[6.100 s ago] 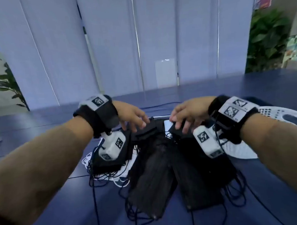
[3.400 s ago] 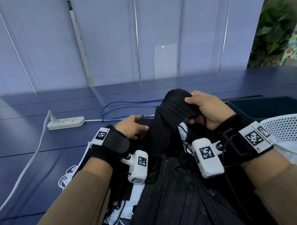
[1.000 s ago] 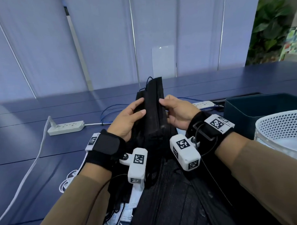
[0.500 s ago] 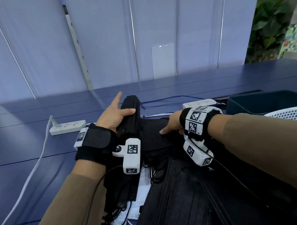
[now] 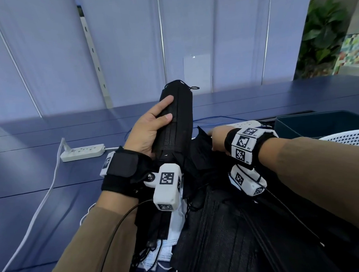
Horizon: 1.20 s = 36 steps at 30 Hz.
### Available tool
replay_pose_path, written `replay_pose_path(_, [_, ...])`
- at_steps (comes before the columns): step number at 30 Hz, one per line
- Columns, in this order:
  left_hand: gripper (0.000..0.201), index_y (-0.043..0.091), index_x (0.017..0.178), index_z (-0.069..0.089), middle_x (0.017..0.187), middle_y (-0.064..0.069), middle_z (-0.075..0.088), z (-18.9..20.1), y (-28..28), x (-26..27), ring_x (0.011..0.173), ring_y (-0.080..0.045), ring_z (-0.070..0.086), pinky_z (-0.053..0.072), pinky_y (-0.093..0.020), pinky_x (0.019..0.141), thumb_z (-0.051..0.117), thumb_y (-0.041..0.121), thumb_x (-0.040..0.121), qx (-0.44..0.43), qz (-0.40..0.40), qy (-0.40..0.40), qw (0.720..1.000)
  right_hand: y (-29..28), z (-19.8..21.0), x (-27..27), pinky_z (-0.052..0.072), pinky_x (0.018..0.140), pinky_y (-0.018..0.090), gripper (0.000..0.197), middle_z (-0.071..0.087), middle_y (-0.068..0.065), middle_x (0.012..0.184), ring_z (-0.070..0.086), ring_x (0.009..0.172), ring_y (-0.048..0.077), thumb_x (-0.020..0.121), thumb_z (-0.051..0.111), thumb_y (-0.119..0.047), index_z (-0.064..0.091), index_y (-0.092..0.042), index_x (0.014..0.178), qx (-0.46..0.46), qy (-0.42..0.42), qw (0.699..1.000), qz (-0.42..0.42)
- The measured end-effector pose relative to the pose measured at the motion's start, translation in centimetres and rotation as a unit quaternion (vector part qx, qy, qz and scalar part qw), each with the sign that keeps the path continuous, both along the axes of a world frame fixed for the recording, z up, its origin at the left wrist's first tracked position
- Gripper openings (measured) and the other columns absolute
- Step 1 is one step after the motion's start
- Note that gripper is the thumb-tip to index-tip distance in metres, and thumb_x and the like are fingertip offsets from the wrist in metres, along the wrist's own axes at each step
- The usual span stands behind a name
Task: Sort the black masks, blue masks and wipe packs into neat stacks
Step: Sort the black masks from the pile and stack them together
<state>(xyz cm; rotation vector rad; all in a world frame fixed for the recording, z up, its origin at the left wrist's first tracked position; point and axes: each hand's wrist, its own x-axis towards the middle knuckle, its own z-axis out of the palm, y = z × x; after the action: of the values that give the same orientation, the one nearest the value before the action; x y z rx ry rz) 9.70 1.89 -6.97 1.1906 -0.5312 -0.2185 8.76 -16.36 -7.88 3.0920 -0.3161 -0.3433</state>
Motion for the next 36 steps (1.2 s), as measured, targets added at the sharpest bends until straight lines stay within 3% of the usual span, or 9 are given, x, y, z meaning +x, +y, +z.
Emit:
replay_pose_path(4, [0.046, 0.015, 0.133, 0.051, 0.104, -0.003, 0.070, -0.5, -0.7, -0.2, 0.083, -0.016, 0.069, 0.058, -0.030, 0.076, 0.043, -0.005, 0.093, 0.004, 0.000, 0.020, 1.000, -0.4, 0.4, -0.4, 0.028, 0.024, 0.015, 0.055, 0.054, 0.013, 0.125, 0.046, 0.030, 0.011, 0.092, 0.054, -0.014, 0.032, -0.015, 0.143, -0.016, 0.012, 0.999, 0.035])
replay_pose_path(11, [0.050, 0.014, 0.137, 0.047, 0.108, -0.006, 0.069, -0.6, -1.8, -1.0, 0.085, -0.018, 0.068, 0.058, -0.030, 0.077, 0.043, -0.006, 0.092, -0.009, -0.017, 0.019, 1.000, -2.3, 0.7, -1.3, 0.046, 0.077, 0.028, 0.033, 0.062, 0.010, 0.111, 0.059, 0.089, 0.025, 0.095, 0.051, -0.027, 0.059, -0.003, 0.116, 0.102, -0.038, 0.994, -0.003])
replay_pose_path(14, [0.049, 0.017, 0.135, 0.047, 0.109, -0.004, 0.069, 0.3, -2.4, -2.2, 0.090, -0.017, 0.068, 0.057, -0.030, 0.079, 0.041, -0.003, 0.091, -0.074, -0.065, 0.005, 0.995, -3.5, 1.9, -1.2, 0.048, 0.066, 0.026, 0.019, 0.059, 0.006, 0.082, 0.055, 0.068, 0.020, 0.094, 0.052, -0.028, 0.059, -0.010, 0.097, 0.371, -0.124, 0.919, -0.043])
replay_pose_path(19, [0.056, 0.016, 0.140, 0.040, 0.134, -0.007, 0.055, 0.1, -3.3, -2.4, 0.120, -0.021, 0.055, 0.046, -0.033, 0.101, 0.047, -0.007, 0.090, -0.010, -0.023, -0.033, 0.999, -3.2, 2.3, -3.4, 0.053, 0.057, 0.026, 0.029, 0.069, 0.008, 0.066, 0.065, 0.056, 0.018, 0.097, 0.038, -0.005, 0.061, -0.007, 0.079, 0.735, -0.095, 0.668, -0.061])
replay_pose_path(23, [0.058, 0.011, 0.142, 0.040, 0.137, -0.008, 0.052, -2.2, -3.5, -1.3, 0.123, -0.019, 0.053, 0.042, -0.033, 0.105, 0.053, -0.007, 0.089, 0.126, 0.067, -0.070, 0.987, -2.9, 1.3, -2.7, 0.051, 0.080, 0.032, 0.035, 0.066, 0.013, 0.116, 0.063, 0.096, 0.027, 0.090, 0.042, -0.002, 0.063, -0.018, 0.113, 0.774, -0.074, 0.627, -0.050])
replay_pose_path(29, [0.093, 0.022, 0.151, -0.001, 0.145, -0.009, 0.043, -2.9, -3.5, -0.3, 0.123, -0.025, 0.052, 0.046, -0.043, 0.100, 0.059, -0.005, 0.086, 0.010, 0.009, 0.100, 0.995, -2.7, 1.1, -2.4, 0.060, 0.071, 0.036, 0.032, 0.070, 0.014, 0.099, 0.070, 0.077, 0.023, 0.097, 0.036, -0.004, 0.061, -0.009, 0.117, 0.822, -0.046, 0.567, -0.019])
replay_pose_path(31, [0.072, 0.011, 0.146, 0.026, 0.135, -0.016, 0.052, -2.7, -3.0, -0.2, 0.107, -0.027, 0.061, 0.056, -0.039, 0.084, 0.058, -0.008, 0.084, 0.008, -0.012, 0.138, 0.990, -2.4, 1.1, -1.9, 0.058, 0.068, 0.037, 0.024, 0.069, 0.013, 0.089, 0.068, 0.072, 0.024, 0.097, 0.043, -0.014, 0.065, -0.005, 0.104, 0.794, -0.058, 0.604, -0.045])
replay_pose_path(33, [0.047, 0.004, 0.131, 0.045, 0.121, -0.019, 0.059, -2.1, -2.3, -0.1, 0.088, -0.025, 0.067, 0.059, -0.036, 0.070, 0.054, -0.007, 0.086, 0.032, 0.015, 0.160, 0.986, -2.6, 0.8, -1.1, 0.052, 0.057, 0.028, 0.019, 0.060, 0.008, 0.074, 0.056, 0.059, 0.021, 0.097, 0.048, -0.025, 0.059, -0.013, 0.090, 0.683, -0.071, 0.722, -0.086])
replay_pose_path(36, [0.077, 0.015, 0.147, 0.023, 0.127, -0.012, 0.053, -1.9, -0.4, 1.4, 0.086, -0.026, 0.066, 0.059, -0.036, 0.066, 0.059, -0.008, 0.084, 0.069, 0.111, 0.127, 0.983, -3.3, 0.1, -0.6, 0.041, 0.045, 0.020, 0.022, 0.049, 0.007, 0.060, 0.049, 0.049, 0.022, 0.092, 0.057, -0.029, 0.051, -0.009, 0.089, 0.427, -0.005, 0.898, -0.109])
